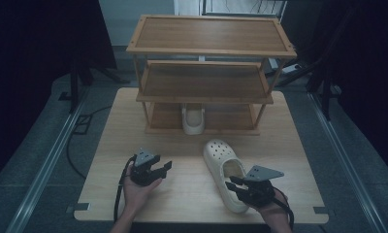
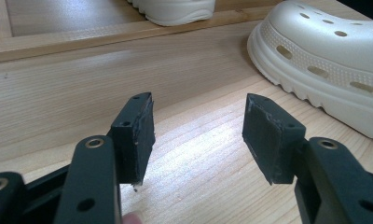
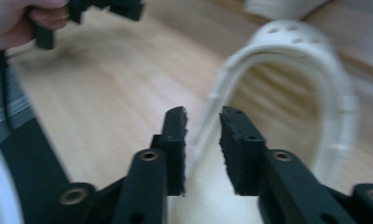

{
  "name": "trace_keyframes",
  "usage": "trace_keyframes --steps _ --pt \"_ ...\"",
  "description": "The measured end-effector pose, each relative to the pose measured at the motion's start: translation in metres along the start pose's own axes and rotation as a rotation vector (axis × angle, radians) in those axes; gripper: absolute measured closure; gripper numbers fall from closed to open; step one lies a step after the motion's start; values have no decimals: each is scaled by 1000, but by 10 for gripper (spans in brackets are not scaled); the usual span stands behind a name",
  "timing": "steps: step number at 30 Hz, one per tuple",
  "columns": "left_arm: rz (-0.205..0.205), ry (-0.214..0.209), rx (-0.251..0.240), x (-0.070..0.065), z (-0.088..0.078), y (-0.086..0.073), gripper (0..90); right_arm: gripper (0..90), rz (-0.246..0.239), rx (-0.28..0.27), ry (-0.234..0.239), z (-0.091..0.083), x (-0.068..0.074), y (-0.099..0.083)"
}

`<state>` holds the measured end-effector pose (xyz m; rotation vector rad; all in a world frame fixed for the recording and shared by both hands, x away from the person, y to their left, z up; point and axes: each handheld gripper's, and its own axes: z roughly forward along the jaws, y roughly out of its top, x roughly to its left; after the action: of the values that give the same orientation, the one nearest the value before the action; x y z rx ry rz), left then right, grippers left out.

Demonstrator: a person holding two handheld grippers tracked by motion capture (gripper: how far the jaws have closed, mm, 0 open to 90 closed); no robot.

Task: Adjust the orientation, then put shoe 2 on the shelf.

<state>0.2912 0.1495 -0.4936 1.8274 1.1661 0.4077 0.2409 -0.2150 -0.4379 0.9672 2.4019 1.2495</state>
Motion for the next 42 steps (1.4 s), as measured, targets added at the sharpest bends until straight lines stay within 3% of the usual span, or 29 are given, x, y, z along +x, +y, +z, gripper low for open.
trace_keyframes --steps 8,21,30,42 --pt "-5 -2 -3 2 -1 0 433 566 70 -78 -92 -11 -18 6" --pt "0 -18 -4 0 -1 2 432 538 81 -72 -170 -8 -37 11" --pt "5 -20 -11 0 -2 3 432 523 132 -40 -142 -1 -55 5" --pt "12 -25 -9 -1 -1 4 432 547 137 22 -133 28 -61 5"
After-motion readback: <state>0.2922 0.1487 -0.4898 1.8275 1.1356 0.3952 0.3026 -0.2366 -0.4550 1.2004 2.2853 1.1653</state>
